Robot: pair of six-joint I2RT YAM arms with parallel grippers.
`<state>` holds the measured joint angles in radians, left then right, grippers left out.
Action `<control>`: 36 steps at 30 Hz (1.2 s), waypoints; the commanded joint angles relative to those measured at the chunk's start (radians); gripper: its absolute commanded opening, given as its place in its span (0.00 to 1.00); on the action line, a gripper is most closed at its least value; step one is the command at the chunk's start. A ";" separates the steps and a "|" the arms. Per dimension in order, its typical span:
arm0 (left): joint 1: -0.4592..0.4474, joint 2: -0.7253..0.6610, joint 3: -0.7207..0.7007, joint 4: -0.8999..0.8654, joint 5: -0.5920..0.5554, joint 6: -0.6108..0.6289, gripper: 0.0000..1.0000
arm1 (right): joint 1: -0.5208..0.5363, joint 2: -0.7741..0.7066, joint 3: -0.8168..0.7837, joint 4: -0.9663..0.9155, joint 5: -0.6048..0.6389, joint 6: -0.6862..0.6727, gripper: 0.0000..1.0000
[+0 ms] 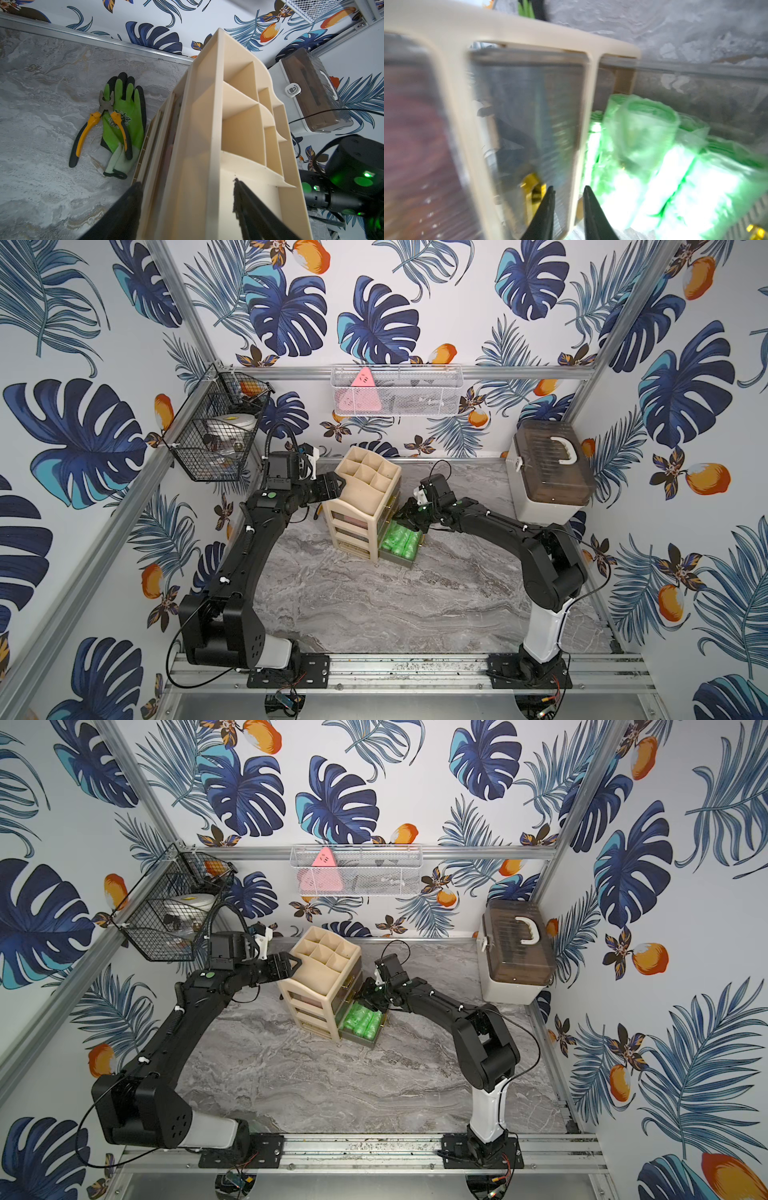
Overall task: Sort the rolls of trash bags by color and place them into the drawer
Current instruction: Place the roll of trash bags in the drawer, then close the drawer in the storage box.
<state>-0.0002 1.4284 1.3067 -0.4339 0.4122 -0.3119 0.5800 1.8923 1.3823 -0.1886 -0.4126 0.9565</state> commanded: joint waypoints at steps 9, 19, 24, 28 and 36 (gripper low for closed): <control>0.000 0.002 0.002 -0.078 -0.024 0.036 0.73 | -0.094 -0.161 -0.116 -0.096 0.034 -0.166 0.28; 0.000 0.005 0.000 -0.074 -0.021 0.031 0.73 | -0.191 -0.160 -0.341 -0.060 -0.020 -0.236 0.21; 0.000 0.009 0.003 -0.078 -0.023 0.035 0.73 | -0.189 -0.097 -0.353 -0.012 -0.039 -0.220 0.20; 0.000 0.009 0.002 -0.080 -0.023 0.034 0.73 | -0.188 -0.056 -0.349 0.043 -0.073 -0.190 0.21; 0.000 0.010 -0.001 -0.088 -0.026 0.040 0.72 | -0.172 -0.013 -0.314 0.095 -0.101 -0.150 0.21</control>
<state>-0.0002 1.4300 1.3106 -0.4412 0.4110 -0.3115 0.4030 1.8782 1.0542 -0.1379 -0.4988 0.7818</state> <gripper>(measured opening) 0.726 0.205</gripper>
